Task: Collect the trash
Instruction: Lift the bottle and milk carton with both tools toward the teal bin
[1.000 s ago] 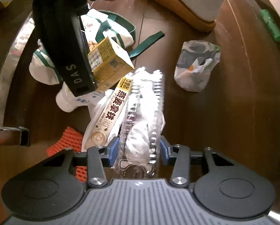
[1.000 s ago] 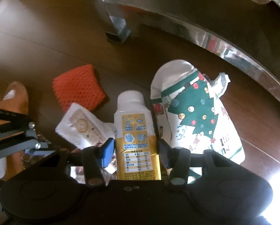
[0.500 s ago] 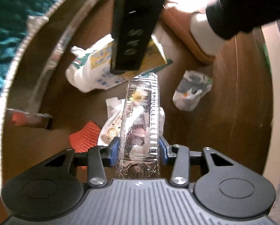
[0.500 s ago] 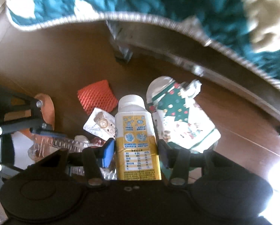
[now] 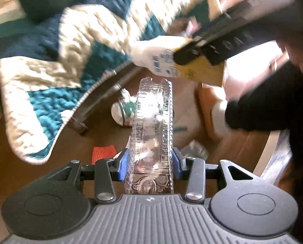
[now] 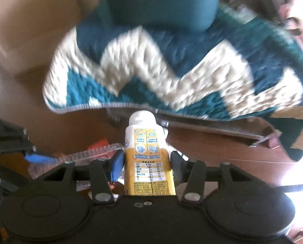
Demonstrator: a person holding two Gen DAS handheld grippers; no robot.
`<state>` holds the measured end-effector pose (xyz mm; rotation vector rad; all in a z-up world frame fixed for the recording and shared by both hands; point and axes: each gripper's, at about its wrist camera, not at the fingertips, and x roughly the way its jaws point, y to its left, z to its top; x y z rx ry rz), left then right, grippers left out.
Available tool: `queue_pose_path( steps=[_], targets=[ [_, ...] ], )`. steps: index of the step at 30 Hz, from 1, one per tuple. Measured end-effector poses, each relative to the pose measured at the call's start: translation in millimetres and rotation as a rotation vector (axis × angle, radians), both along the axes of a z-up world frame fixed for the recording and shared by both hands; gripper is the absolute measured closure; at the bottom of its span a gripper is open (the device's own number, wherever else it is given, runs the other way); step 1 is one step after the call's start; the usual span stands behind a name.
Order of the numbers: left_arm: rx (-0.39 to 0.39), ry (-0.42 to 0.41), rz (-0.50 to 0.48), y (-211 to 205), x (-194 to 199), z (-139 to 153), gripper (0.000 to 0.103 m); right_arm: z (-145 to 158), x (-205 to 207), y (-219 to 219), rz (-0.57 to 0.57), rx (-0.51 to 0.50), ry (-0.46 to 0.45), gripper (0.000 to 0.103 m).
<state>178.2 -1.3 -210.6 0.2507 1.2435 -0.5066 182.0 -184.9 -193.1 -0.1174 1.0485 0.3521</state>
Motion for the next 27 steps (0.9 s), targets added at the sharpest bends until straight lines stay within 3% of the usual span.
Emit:
queue_pose_path(
  steps=[4, 9, 18, 27],
  targets=[
    [-0.079, -0.048, 0.173, 9, -14, 41, 0.061, 44, -25, -5, -0.052, 0.044, -0.102, 0.055],
    [-0.116, -0.141, 0.287, 12, -29, 85, 0.061, 88, -47, -12, -0.058, 0.067, -0.191, 0.056],
    [-0.188, -0.325, 0.373, 26, -22, 164, 0.061, 179, -61, -16, -0.062, 0.128, -0.380, 0.056],
    [-0.263, -0.551, 0.408, 36, 30, 284, 0.061, 288, -24, -10, -0.048, 0.124, -0.624, 0.056]
  ],
)
